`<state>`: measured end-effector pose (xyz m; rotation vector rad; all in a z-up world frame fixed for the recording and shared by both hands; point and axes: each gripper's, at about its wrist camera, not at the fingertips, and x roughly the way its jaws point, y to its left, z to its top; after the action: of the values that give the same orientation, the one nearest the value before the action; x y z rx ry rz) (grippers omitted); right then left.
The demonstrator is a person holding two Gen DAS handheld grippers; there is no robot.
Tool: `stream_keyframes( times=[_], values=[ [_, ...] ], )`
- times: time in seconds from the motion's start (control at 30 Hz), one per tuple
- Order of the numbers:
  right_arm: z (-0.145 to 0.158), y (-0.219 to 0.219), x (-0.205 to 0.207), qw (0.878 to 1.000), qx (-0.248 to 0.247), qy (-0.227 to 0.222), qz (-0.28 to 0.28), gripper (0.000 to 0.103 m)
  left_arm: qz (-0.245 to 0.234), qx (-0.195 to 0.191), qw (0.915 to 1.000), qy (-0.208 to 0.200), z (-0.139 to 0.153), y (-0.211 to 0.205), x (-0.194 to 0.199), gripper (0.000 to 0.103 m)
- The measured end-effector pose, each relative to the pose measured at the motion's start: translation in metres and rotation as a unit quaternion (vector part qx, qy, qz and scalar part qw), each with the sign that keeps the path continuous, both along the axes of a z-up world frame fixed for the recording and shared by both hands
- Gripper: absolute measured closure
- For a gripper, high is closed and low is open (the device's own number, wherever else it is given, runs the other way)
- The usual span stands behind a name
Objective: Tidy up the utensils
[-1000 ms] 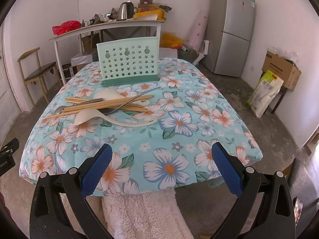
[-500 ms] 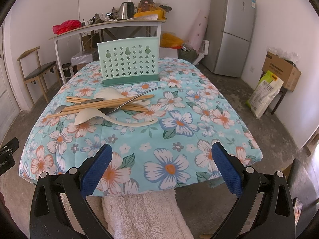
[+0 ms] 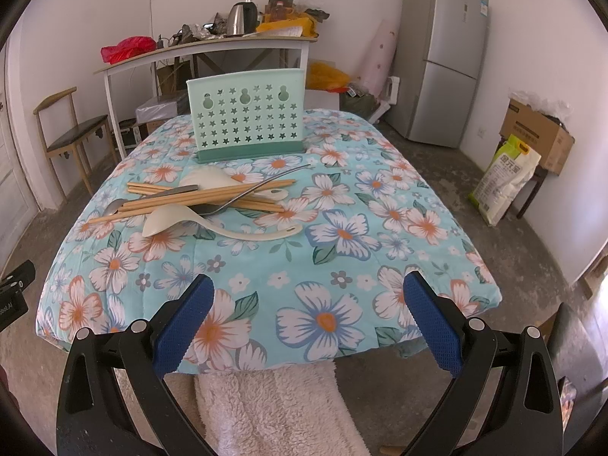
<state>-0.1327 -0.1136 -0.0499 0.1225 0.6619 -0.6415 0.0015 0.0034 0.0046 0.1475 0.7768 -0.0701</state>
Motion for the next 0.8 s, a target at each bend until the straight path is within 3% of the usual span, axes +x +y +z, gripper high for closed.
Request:
stream_keyframes(
  times=[0.8],
  values=[
    [0.0029,0.0044,0.0011,1.000,-0.006,0.000,0.000,0.008,0.002,-0.002,1.0000,-0.001,0.0005,0.0004,0.0027,0.006]
  ],
)
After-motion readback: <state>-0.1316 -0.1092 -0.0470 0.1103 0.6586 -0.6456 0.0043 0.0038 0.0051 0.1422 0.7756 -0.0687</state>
